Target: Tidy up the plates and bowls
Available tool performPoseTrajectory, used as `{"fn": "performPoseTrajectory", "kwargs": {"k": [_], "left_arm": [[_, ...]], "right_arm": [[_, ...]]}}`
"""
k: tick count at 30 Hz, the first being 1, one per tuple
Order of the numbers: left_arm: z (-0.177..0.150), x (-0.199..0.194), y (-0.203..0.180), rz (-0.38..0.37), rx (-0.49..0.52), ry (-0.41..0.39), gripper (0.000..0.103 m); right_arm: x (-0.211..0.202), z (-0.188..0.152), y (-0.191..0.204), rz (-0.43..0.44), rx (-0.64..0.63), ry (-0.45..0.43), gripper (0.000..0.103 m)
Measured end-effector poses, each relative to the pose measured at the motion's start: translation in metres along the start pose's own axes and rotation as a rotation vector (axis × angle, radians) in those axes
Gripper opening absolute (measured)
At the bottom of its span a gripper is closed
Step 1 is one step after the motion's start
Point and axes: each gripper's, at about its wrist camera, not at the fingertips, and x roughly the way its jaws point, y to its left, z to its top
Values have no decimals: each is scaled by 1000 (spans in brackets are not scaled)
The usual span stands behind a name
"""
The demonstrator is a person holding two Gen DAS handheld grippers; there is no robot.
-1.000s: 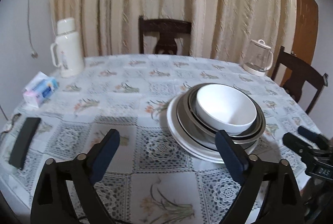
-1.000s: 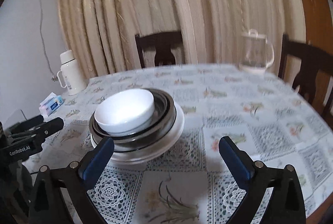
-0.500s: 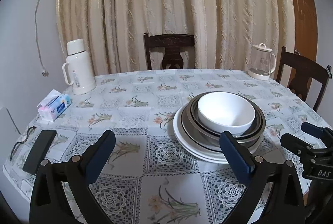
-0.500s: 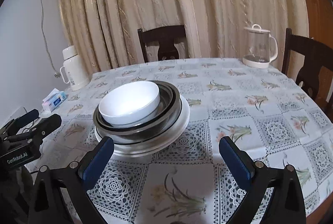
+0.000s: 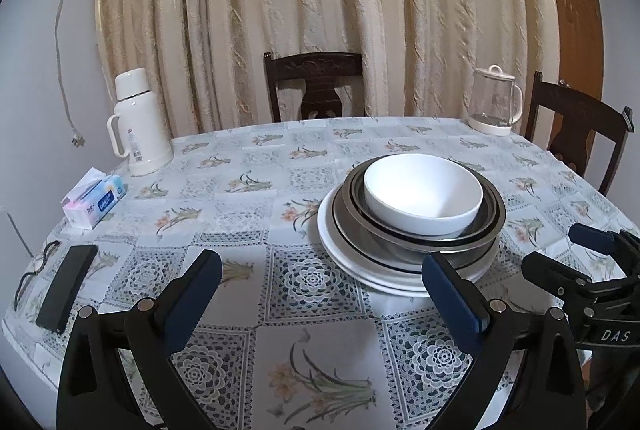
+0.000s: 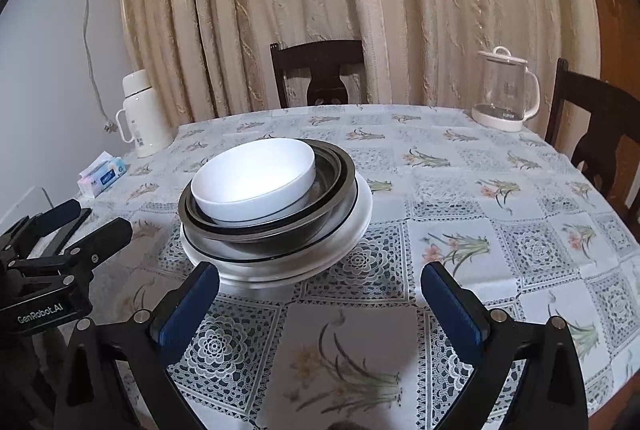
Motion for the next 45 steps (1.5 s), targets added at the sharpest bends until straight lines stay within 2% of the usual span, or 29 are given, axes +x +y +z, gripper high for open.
{"fn": "performPoseTrajectory", "kwargs": {"k": [23,38,45], "left_arm": [[-12,12,-9,-3,21,33,101],[-18,25,-11,-13,13,76,101],[-20,27,-9,-9,5,86,101]], "right_arm": [[14,-6,6,-3,-4,49,103],[25,-7,5,-85,7,69,103],[27,-8,8,-80,-4,75,103]]}}
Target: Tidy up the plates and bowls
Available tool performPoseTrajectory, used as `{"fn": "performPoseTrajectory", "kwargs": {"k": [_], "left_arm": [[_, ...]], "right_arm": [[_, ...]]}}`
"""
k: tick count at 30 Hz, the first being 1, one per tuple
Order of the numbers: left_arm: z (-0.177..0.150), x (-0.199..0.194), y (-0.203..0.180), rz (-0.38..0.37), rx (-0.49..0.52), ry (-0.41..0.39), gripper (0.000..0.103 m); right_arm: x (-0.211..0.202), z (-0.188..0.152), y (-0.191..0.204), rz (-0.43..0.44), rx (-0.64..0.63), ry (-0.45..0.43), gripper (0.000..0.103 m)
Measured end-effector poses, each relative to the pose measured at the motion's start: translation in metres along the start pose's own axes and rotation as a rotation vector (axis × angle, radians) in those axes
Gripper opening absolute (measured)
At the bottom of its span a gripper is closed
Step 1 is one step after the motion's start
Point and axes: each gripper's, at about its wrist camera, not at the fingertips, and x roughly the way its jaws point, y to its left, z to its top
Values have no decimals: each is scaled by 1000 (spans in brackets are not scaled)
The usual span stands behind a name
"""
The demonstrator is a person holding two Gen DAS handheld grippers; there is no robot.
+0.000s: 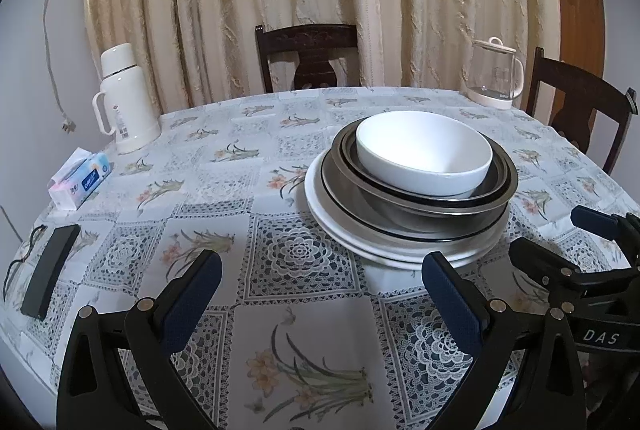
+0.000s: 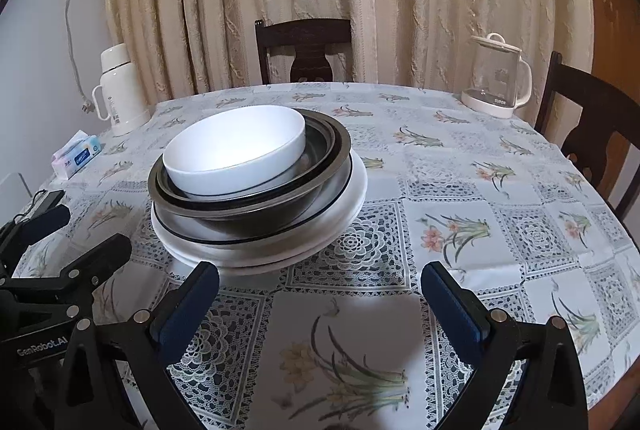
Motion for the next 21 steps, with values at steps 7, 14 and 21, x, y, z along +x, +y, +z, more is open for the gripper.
{"fn": "performPoseTrajectory", "kwargs": {"k": [7,14,21], "left_arm": [[-1,1,1,-1,-2,5,101],[-1,2,1,-1,-2,6,101],[-4,3,3,1,-8,8,101]], "right_arm": [[2,0,0,5,-1,10,103],[4,-2,1,19,-3,19,103],[5,-3,0,16,5,14,103]]}}
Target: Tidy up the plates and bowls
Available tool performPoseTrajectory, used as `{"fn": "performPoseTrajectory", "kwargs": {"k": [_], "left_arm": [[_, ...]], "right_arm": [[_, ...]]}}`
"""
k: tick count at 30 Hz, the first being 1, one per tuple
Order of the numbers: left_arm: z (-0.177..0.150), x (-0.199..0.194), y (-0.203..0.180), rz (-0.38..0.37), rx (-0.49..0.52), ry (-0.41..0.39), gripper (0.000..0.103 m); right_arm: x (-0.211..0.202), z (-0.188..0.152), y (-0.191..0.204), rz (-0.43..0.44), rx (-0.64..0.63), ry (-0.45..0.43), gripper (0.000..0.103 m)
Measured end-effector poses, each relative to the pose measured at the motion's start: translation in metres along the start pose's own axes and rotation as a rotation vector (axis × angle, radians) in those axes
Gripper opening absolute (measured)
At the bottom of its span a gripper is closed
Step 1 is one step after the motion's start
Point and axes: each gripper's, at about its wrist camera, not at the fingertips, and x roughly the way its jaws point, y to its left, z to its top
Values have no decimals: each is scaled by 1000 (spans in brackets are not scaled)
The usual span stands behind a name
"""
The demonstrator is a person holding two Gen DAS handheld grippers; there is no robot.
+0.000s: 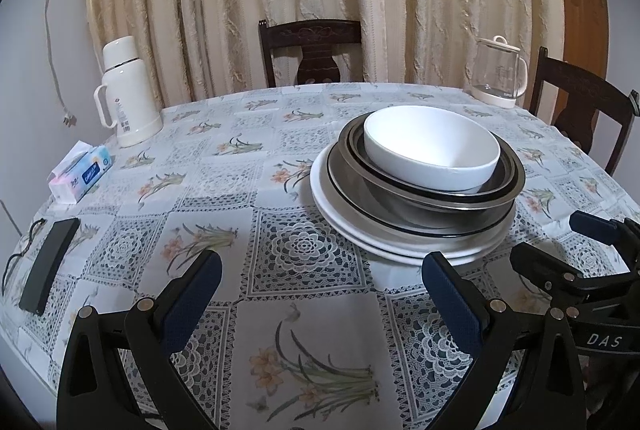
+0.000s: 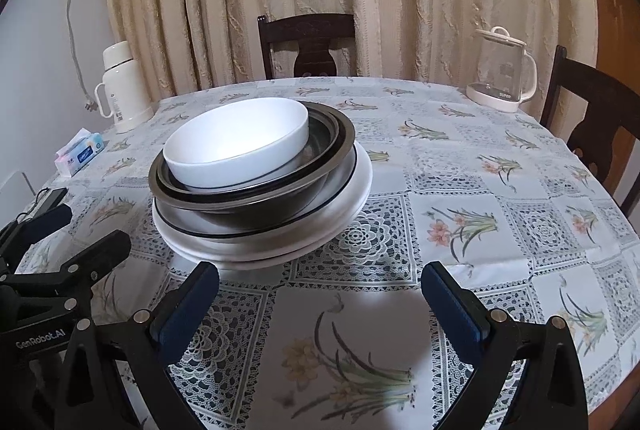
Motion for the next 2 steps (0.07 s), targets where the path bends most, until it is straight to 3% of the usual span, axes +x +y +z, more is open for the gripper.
{"fn": "performPoseTrajectory", "kwargs": {"k": [2], "left_arm": [[-2,0,1,1,-3,1,101]], "right_arm": [[1,0,-1,1,4,5,103]]}}
